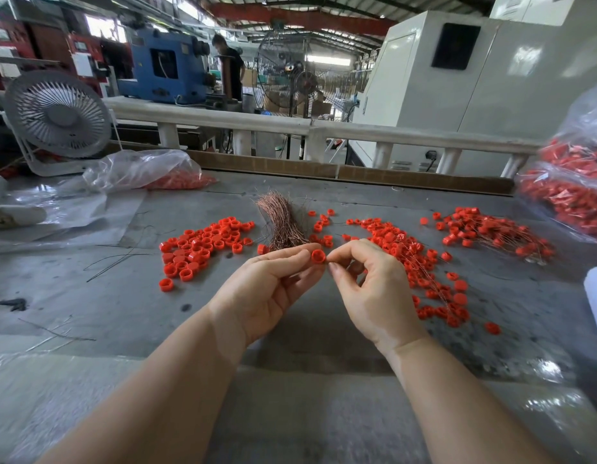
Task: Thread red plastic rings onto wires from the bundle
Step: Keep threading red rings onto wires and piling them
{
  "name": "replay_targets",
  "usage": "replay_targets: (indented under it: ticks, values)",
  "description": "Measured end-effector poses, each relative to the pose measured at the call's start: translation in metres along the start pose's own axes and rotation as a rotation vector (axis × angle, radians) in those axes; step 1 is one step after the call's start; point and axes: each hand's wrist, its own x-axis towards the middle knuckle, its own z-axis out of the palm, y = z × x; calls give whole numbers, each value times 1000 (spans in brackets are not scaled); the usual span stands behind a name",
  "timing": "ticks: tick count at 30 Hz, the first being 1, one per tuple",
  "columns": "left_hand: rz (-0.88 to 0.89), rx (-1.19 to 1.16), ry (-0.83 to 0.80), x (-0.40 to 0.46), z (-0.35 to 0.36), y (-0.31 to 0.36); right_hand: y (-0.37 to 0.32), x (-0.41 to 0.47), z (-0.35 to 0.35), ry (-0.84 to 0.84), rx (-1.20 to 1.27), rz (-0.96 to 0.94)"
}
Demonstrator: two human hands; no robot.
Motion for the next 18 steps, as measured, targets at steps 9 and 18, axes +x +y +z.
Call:
replay_targets:
  ticks: [9, 18]
  values:
    - [-1, 19, 6, -1, -1, 0, 1, 0, 0, 15, 3, -1]
    - [17, 1, 11, -1, 0, 0, 2, 1, 0, 26, 9, 6]
